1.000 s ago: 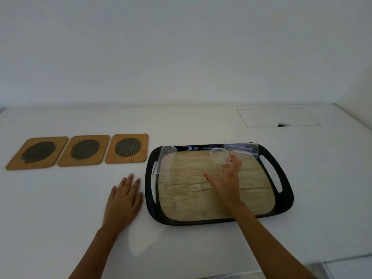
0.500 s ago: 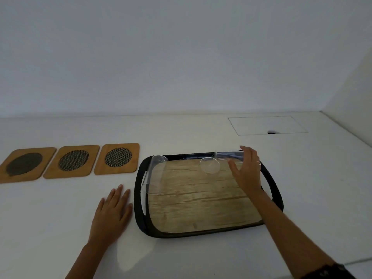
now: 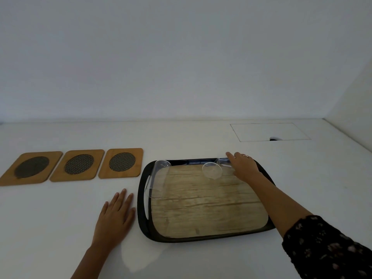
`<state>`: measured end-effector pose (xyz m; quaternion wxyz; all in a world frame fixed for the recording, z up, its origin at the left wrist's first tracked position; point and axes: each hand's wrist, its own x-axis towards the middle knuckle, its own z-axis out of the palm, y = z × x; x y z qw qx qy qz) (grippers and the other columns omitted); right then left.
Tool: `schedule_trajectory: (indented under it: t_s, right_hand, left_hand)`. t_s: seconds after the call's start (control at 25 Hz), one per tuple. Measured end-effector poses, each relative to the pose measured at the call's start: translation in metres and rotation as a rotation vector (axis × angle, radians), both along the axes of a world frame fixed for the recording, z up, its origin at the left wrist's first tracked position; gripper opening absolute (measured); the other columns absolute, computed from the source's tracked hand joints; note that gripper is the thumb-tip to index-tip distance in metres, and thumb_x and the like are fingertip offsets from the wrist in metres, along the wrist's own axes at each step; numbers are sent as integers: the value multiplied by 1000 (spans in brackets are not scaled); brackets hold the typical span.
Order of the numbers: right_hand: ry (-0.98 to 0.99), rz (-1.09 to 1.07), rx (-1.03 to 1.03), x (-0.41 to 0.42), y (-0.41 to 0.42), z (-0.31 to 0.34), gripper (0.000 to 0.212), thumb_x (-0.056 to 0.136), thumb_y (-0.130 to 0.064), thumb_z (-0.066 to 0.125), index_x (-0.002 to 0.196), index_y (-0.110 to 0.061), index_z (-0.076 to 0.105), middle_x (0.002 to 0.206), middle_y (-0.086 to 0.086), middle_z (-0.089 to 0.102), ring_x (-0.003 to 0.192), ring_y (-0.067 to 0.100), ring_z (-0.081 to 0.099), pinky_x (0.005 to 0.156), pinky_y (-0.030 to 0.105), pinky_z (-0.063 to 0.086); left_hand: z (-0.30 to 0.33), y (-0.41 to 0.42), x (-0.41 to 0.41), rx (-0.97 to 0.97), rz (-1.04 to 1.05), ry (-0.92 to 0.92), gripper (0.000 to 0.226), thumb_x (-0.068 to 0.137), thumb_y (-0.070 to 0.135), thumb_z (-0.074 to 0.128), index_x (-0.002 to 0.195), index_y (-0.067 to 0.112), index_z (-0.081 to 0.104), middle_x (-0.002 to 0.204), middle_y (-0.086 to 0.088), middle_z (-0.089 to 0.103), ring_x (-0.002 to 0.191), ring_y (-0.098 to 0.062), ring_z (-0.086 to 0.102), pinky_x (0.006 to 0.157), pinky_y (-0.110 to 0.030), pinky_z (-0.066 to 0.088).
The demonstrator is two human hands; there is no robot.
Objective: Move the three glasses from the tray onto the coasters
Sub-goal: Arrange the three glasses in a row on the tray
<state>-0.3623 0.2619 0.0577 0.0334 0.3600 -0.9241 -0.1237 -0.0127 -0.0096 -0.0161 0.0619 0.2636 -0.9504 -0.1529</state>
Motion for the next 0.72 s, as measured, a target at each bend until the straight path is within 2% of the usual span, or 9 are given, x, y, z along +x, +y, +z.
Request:
schedule_trajectory:
  t_s: [0.08, 0.16, 0.24, 0.32, 0.4, 0.52, 0.72]
  right_hand:
    - [-6, -5, -57, 1, 3, 0, 70, 82, -11, 66, 139, -16, 26, 125, 13, 52, 106, 30, 57, 85, 38, 49]
    - [-72, -50, -236, 4, 10, 0, 72, 80, -13, 68, 140, -15, 28, 126, 15, 52, 106, 32, 56, 84, 39, 50]
    - [-162, -131, -576, 11, 18, 0, 75, 77, -16, 73, 140, -12, 31, 127, 19, 51, 107, 34, 56, 84, 41, 51]
    - [-232, -217, -947, 22, 27, -2, 75, 73, -17, 78, 135, -9, 37, 122, 19, 54, 105, 32, 57, 81, 37, 48]
    - [-316, -309, -1197, 36, 36, -6, 76, 68, -17, 82, 130, -10, 38, 117, 16, 57, 103, 29, 58, 81, 34, 46]
    - [-367, -378, -1336, 58, 46, -15, 71, 65, -19, 85, 118, -16, 38, 113, 11, 54, 103, 27, 56, 84, 34, 47]
    - [-380, -391, -1408, 79, 52, -31, 66, 63, -18, 87, 106, -23, 38, 109, 5, 52, 104, 24, 56, 90, 36, 48]
  left_hand:
    - [0, 0, 0, -4, -2, -2, 97, 72, 73, -17, 146, 21, 20, 158, -7, 15, 146, -24, 10, 117, -46, 12]
    - [-1, 0, 0, -10, -4, -12, 97, 71, 73, -18, 146, 22, 17, 158, -6, 13, 146, -23, 8, 118, -45, 11]
    - [-1, -1, 0, -7, -5, -15, 97, 71, 73, -18, 146, 22, 16, 158, -6, 12, 146, -23, 8, 118, -45, 10]
    - [-1, -1, 0, -4, -8, -16, 97, 71, 73, -17, 146, 22, 17, 158, -6, 13, 146, -24, 8, 117, -45, 11]
    - [-2, -2, 0, -3, -7, -9, 97, 72, 73, -16, 146, 21, 19, 158, -7, 15, 146, -24, 10, 117, -46, 12]
    - [-3, -2, 0, -5, -11, 0, 93, 76, 72, -11, 145, 20, 21, 157, -7, 17, 145, -25, 12, 116, -47, 13]
    - [-2, -1, 0, -5, -11, -9, 80, 80, 61, 3, 146, 19, 20, 157, -8, 16, 145, -25, 11, 117, -48, 12]
